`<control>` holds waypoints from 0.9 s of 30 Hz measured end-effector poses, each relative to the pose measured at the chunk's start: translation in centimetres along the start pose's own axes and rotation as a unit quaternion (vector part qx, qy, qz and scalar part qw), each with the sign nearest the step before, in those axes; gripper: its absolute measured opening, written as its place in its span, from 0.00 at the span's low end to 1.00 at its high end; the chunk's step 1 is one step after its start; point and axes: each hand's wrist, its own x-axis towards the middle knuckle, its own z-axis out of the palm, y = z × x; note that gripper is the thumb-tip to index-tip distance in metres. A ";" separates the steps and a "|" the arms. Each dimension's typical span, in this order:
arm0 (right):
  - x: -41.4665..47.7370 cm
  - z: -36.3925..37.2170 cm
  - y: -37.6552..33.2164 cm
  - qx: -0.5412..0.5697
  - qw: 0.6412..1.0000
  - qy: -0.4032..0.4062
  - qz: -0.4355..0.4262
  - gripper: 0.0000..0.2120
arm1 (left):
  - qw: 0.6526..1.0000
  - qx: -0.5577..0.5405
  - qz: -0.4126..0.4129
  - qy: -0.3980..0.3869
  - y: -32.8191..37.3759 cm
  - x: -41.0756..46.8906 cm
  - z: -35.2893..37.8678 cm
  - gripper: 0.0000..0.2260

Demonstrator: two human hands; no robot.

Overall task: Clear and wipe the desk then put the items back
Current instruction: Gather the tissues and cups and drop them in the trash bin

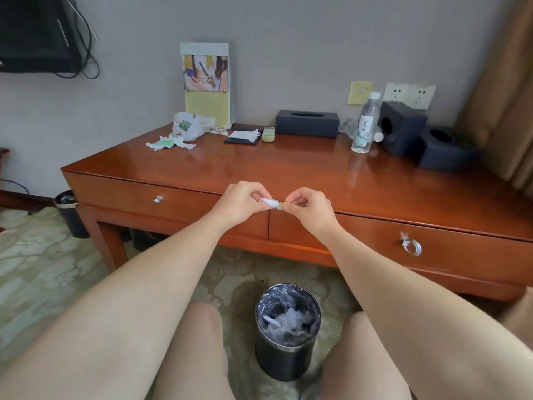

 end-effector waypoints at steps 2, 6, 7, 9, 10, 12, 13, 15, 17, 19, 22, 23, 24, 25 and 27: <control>-2.0 -0.5 0.6 -0.005 1.000 -0.005 0.003 0.02 | 1.000 0.011 -0.002 -0.002 0.3 -1.4 1.4 0.04; -5.4 -0.6 2.8 -0.034 0.999 -0.027 0.022 0.03 | 0.999 0.042 -0.020 -0.012 -0.4 -3.8 4.9 0.03; -6.1 -0.5 3.5 -0.037 0.998 -0.035 0.029 0.03 | 0.998 0.047 -0.026 -0.020 -0.7 -4.3 5.8 0.03; -7.4 -0.3 5.1 -0.041 0.997 -0.052 0.046 0.04 | 0.997 0.047 -0.035 -0.043 -1.4 -5.1 7.4 0.03; -7.9 -0.1 6.0 -0.043 0.996 -0.061 0.055 0.04 | 0.997 0.043 -0.040 -0.058 -1.8 -5.5 8.2 0.03; -8.6 0.3 7.7 -0.046 0.993 -0.079 0.076 0.04 | 0.994 0.033 -0.053 -0.088 -2.7 -6.0 9.6 0.04; -8.9 0.5 8.6 -0.050 0.991 -0.088 0.087 0.03 | 0.993 0.027 -0.063 -0.100 -3.2 -6.2 10.3 0.04; -9.1 1.0 10.4 -0.060 0.986 -0.104 0.112 0.03 | 0.989 0.017 -0.087 -0.117 -4.4 -6.2 11.9 0.03; -9.2 1.6 12.2 -0.069 0.982 -0.114 0.135 0.04 | 0.986 0.009 -0.108 -0.125 -5.6 -6.2 13.4 0.02; -9.2 2.5 14.2 -0.076 0.977 -0.122 0.157 0.06 | 0.982 0.009 -0.126 -0.137 -6.9 -6.0 14.9 0.03; -9.1 4.1 17.2 -0.081 0.970 -0.130 0.188 0.11 | 0.975 0.014 -0.157 -0.158 -8.9 -5.6 17.2 0.03; -8.9 4.5 18.1 -0.083 0.968 -0.132 0.196 0.11 | 0.973 0.009 -0.166 -0.160 -9.6 -5.4 17.9 0.03; -8.7 5.0 19.0 -0.082 0.966 -0.133 0.205 0.10 | 0.971 -0.001 -0.174 -0.162 -10.3 -5.2 18.6 0.04; -8.4 5.4 19.8 -0.077 0.965 -0.133 0.212 0.08 | 0.970 -0.015 -0.182 -0.161 -10.8 -4.9 19.2 0.05; -7.6 6.1 21.1 -0.068 0.964 -0.128 0.222 0.04 | 0.966 -0.033 -0.199 -0.161 -11.7 -4.2 20.1 0.05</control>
